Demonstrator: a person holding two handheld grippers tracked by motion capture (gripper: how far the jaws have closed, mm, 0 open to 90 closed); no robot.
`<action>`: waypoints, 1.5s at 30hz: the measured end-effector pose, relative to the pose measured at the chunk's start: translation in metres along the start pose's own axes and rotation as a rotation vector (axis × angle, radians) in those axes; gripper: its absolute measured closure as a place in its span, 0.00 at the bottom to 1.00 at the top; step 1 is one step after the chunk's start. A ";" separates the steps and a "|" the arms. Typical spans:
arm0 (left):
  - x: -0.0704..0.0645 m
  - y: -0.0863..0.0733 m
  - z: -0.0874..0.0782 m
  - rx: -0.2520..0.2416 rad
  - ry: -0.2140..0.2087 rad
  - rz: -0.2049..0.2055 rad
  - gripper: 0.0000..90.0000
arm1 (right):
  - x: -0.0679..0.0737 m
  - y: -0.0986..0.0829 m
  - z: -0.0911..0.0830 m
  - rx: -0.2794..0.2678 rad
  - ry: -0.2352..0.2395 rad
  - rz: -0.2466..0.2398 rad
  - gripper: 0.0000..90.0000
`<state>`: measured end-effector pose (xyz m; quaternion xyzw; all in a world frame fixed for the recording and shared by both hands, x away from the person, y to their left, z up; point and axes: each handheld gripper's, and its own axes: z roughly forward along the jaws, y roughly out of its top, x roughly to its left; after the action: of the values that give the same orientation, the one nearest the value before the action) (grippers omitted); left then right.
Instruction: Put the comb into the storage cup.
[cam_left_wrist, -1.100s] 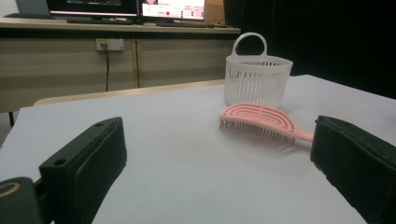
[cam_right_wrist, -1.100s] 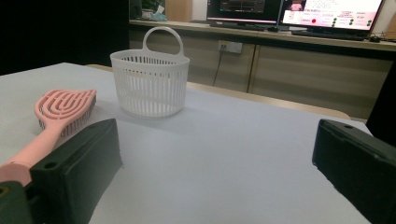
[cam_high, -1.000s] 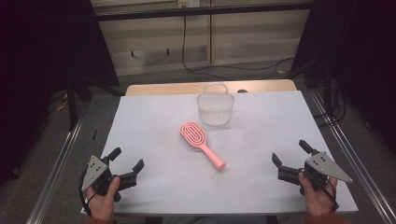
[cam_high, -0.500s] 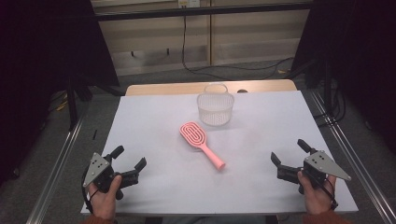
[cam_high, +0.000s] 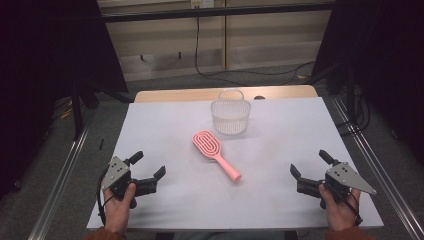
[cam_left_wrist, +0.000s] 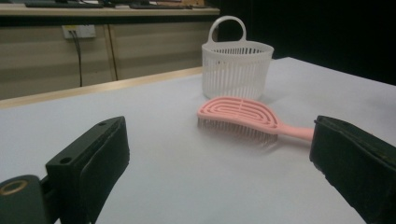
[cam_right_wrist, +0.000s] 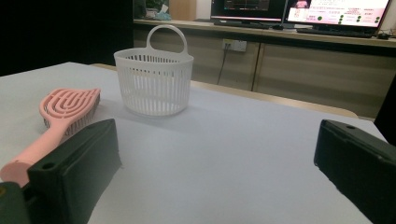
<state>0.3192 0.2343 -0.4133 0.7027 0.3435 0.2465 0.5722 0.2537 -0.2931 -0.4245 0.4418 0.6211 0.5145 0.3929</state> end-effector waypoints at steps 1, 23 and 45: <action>0.000 0.000 0.002 0.007 -0.014 -0.002 0.05 | 0.000 0.000 0.000 0.001 -0.001 -0.001 0.00; -0.005 0.013 0.035 -0.094 -0.050 -0.022 0.04 | 0.000 0.000 0.000 -0.002 -0.003 -0.006 0.00; -0.017 0.025 0.072 -0.070 -0.085 0.004 0.04 | 0.003 0.000 0.000 -0.001 0.010 -0.010 0.00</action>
<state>0.3667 0.1726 -0.4048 0.6927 0.3086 0.2292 0.6102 0.2531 -0.2904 -0.4245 0.4359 0.6251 0.5149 0.3924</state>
